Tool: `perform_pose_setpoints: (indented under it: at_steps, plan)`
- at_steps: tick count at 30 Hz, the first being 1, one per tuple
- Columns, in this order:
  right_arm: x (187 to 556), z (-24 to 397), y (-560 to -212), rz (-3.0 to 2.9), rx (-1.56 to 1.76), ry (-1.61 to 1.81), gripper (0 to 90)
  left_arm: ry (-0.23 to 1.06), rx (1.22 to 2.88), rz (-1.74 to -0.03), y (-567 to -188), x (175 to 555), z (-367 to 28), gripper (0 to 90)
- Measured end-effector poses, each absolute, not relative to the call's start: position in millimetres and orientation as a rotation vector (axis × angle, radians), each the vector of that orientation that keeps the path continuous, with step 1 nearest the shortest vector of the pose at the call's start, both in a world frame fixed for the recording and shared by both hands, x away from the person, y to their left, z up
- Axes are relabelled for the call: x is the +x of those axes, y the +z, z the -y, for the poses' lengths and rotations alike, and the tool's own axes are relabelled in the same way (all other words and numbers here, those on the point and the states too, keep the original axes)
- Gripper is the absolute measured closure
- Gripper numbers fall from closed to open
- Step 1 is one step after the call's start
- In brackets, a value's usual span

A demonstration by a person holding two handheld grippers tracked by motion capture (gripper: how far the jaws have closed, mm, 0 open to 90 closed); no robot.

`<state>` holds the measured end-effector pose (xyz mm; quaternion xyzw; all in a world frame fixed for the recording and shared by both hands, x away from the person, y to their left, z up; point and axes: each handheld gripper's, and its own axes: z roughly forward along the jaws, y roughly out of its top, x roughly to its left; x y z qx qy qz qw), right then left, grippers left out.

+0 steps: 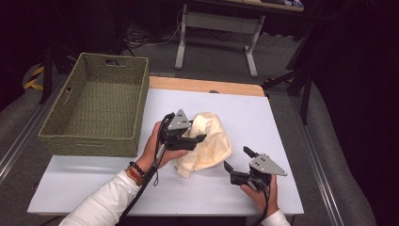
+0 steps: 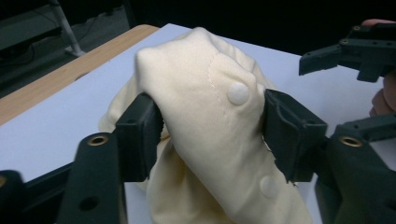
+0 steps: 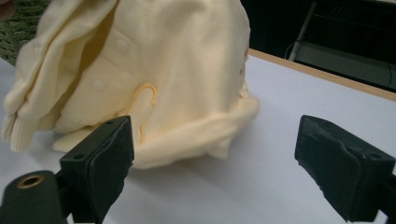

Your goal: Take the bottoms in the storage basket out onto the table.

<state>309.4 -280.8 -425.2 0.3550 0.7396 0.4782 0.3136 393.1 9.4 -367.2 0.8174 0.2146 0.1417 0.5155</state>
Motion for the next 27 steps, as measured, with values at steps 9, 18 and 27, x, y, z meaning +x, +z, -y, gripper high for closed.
perform_pose_setpoints:
  at_steps: [9, 18, 27]
  plan:
    - [313, 279, -425, -1.973, 0.952, 1.263, 33.3, 0.313, 2.012, -0.447, -378, 377, -18, 57.4]
    - [318, 282, -430, -2.010, 0.962, 1.266, 41.7, 0.328, 2.091, -0.410, -397, 365, -5, 48.0]
    - [323, 284, -438, -2.041, 1.017, 1.164, 39.2, 0.202, 2.084, -0.495, -424, 378, -17, 49.2]
